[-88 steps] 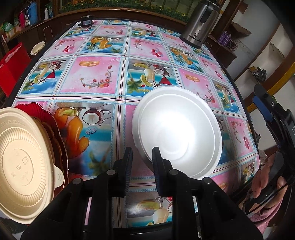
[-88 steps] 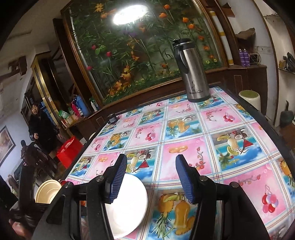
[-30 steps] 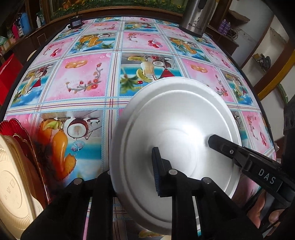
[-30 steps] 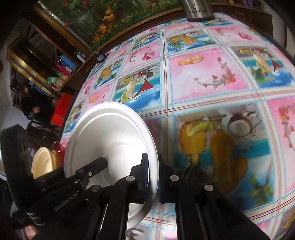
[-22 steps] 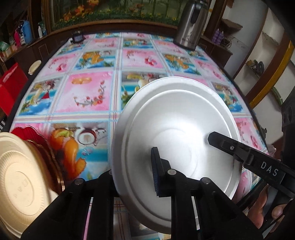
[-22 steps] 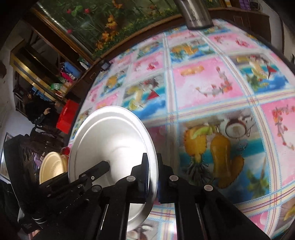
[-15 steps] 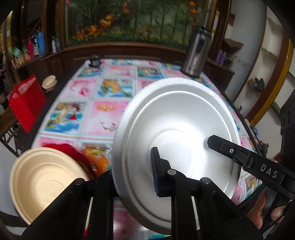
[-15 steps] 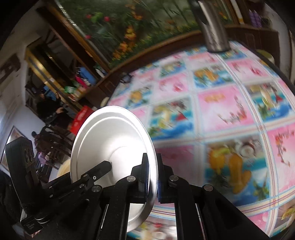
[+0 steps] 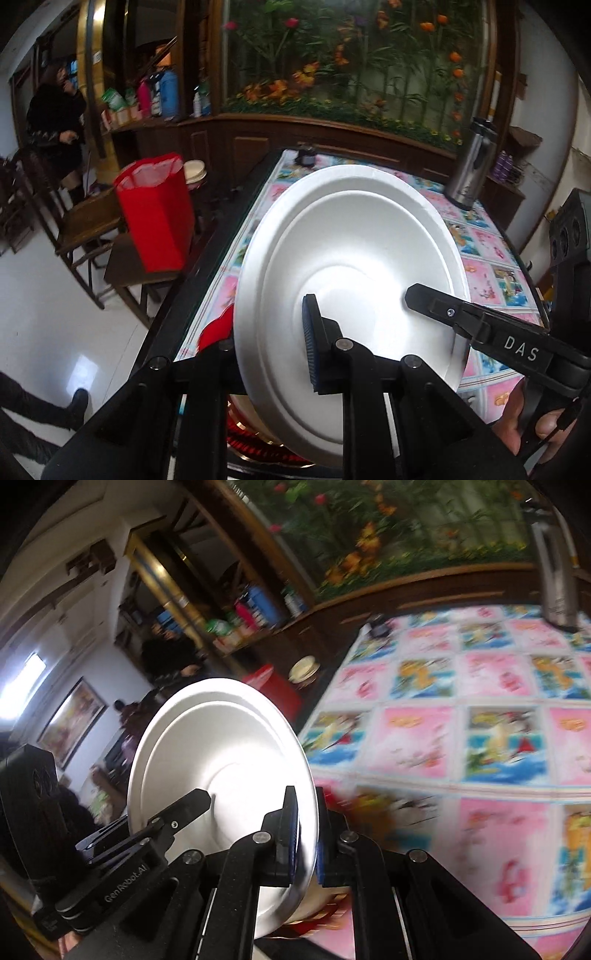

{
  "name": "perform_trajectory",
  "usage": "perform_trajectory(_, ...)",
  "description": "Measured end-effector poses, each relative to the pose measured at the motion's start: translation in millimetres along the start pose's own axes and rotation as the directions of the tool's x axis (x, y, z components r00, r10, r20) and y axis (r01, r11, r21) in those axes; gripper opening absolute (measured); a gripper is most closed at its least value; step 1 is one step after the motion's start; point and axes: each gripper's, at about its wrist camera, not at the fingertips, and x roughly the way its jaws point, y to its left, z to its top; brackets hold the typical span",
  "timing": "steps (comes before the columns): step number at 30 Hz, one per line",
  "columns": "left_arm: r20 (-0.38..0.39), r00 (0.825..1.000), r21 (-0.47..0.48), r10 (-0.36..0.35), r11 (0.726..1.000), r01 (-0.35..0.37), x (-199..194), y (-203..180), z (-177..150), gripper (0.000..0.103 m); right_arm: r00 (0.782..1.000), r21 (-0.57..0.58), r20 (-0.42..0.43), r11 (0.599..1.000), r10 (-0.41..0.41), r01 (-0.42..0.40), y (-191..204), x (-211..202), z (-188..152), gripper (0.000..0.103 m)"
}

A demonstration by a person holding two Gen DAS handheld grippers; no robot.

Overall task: Organize plates and bowls
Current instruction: 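Carry the white bowl onto the stack and open the left gripper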

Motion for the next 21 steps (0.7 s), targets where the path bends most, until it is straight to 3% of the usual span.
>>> perform_trajectory(6,-0.102,0.995,-0.045,-0.004,0.999,0.000,30,22,-26,0.016,0.995,-0.018,-0.100,1.000,-0.026,0.024,1,38,-25,0.007)
perform_trajectory(15,-0.141,0.990,-0.026,0.015,1.000,-0.018,42,13,-40,0.017,0.988,0.003,-0.143,0.998,-0.063,0.064,-9,55,-40,0.009)
perform_trajectory(21,-0.135,0.991,-0.047,0.008,0.999,-0.015,33,27,-45,0.017,0.987,-0.143,-0.108,0.985,-0.116,0.100,18,53,-47,0.016)
